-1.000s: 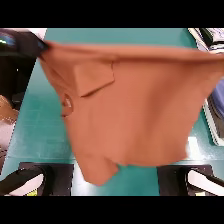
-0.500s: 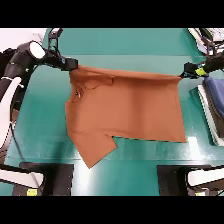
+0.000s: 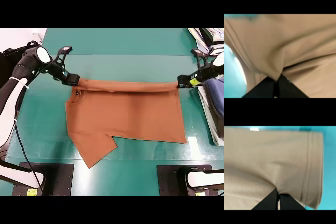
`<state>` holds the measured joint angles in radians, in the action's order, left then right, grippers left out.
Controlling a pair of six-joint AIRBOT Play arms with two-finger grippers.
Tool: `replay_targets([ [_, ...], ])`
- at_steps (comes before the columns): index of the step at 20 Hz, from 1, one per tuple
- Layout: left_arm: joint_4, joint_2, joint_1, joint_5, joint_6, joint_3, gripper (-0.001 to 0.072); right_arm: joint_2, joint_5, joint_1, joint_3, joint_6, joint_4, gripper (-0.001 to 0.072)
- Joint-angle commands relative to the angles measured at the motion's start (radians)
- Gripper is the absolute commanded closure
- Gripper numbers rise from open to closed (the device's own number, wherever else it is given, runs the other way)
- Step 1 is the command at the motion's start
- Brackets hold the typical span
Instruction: Fold the shirts.
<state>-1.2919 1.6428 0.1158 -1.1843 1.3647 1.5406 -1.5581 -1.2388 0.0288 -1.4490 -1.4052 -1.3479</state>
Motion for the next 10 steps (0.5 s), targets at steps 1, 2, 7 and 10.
replay_targets([
  [1, -0.001, 0.002, 0.0, -0.026, 0.005, -0.069, 0.068, 0.062, 0.085, 0.016, 0.165, -0.001, -0.005, 0.0695],
  [2, -0.009, 0.002, 0.0, -0.013, 0.046, -0.077, 0.0678, 0.072, 0.104, 0.017, 0.193, -0.001, -0.005, 0.0695],
  [7, -0.013, -0.011, 0.0, -0.088, 0.128, -0.074, 0.0204, 0.085, 0.035, -0.018, 0.159, -0.001, 0.133, 0.0326],
  [10, -0.009, -0.125, 0.0, -0.165, 0.129, -0.146, 0.0204, 0.161, -0.06, -0.051, 0.137, 0.0, 0.135, 0.0326],
])
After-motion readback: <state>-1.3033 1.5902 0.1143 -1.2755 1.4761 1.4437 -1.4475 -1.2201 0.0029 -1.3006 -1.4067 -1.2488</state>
